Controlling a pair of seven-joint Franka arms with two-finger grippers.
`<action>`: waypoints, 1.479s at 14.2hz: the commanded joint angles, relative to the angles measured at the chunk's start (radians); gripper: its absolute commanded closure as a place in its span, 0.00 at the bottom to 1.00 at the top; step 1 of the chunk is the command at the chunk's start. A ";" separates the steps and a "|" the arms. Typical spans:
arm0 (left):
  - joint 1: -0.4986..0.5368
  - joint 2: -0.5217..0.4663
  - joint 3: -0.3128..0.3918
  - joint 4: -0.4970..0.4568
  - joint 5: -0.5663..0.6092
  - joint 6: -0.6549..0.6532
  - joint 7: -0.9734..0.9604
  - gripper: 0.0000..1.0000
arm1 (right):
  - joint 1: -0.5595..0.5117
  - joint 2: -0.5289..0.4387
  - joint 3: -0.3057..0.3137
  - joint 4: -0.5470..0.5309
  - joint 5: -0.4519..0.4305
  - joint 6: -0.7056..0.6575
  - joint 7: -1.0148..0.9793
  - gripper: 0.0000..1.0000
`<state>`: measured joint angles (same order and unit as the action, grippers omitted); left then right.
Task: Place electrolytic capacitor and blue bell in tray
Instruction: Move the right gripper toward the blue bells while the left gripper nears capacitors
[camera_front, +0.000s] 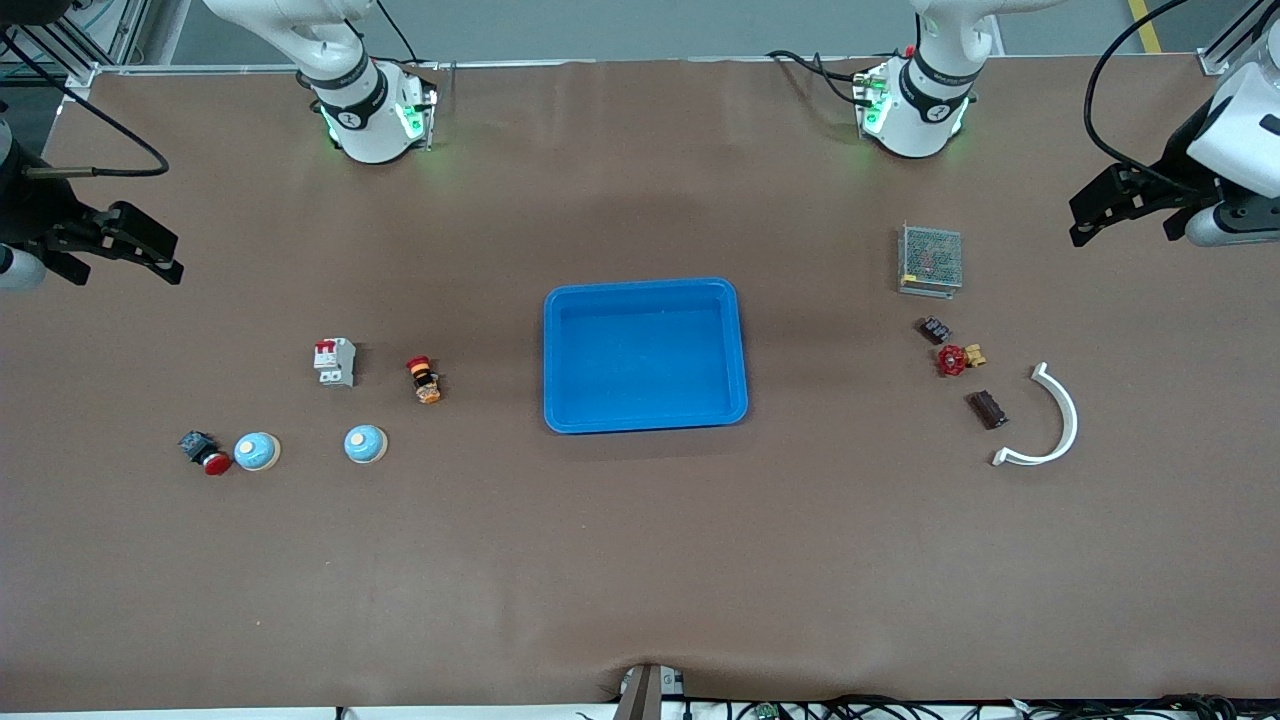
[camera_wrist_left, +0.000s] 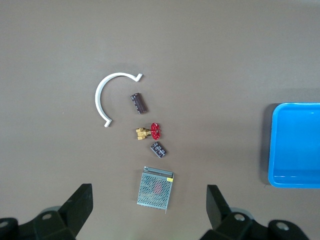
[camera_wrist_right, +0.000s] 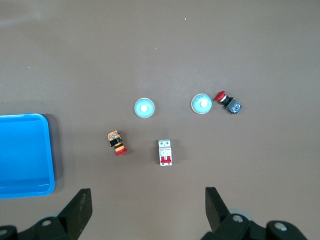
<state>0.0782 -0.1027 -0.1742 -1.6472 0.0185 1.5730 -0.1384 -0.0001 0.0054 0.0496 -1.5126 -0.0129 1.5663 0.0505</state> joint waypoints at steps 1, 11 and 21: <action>0.002 0.001 0.002 0.018 -0.015 -0.016 0.008 0.00 | 0.005 -0.018 -0.005 -0.009 -0.001 -0.006 0.015 0.00; 0.002 0.038 0.002 -0.005 -0.015 -0.013 -0.004 0.00 | -0.015 -0.019 -0.008 -0.072 0.007 0.027 0.035 0.00; 0.023 0.029 -0.002 -0.363 -0.005 0.254 -0.220 0.00 | -0.097 -0.001 -0.011 -0.514 0.008 0.524 0.032 0.00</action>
<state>0.0964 -0.0400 -0.1714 -1.9131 0.0185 1.7684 -0.3026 -0.0854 0.0193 0.0296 -1.9601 -0.0128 2.0122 0.0737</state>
